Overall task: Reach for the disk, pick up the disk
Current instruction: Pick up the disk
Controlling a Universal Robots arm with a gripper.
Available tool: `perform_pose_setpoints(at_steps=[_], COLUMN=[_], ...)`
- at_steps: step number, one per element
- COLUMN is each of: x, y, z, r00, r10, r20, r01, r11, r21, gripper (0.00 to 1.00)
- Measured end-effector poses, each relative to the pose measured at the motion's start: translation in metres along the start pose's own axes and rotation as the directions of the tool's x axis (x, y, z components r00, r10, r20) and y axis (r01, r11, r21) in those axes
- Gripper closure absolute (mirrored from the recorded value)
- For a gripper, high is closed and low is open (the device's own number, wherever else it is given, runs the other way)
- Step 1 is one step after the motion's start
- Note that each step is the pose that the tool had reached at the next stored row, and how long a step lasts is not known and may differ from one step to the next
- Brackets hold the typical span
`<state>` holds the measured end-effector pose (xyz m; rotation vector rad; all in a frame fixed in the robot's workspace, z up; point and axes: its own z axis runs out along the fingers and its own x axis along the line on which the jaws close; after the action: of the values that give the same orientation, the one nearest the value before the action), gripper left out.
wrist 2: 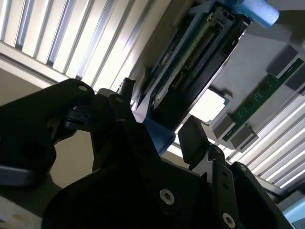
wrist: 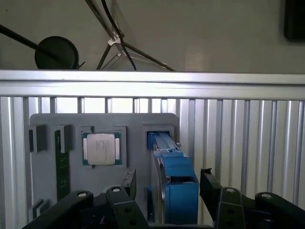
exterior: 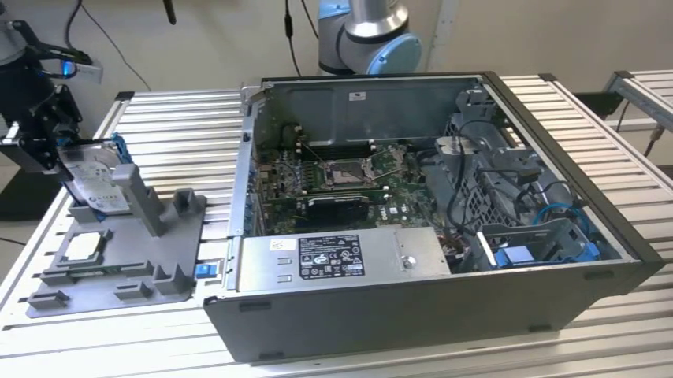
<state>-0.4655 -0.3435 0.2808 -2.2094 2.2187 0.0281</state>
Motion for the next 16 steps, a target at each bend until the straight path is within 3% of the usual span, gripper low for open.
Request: perform_pose_setpoints(at_steps=[5,16], x=[-0.0004,-0.0004], y=[-0.0001,-0.0001], z=[0.0091,0.0193], r00=[1.0,0.9997], r10=[0.0,0.0], r20=[0.0022,0.0248], r01=[0.0,0.0], r11=[1.0,1.0], r21=[0.0001,-0.0004], gripper=[0.0,0.0])
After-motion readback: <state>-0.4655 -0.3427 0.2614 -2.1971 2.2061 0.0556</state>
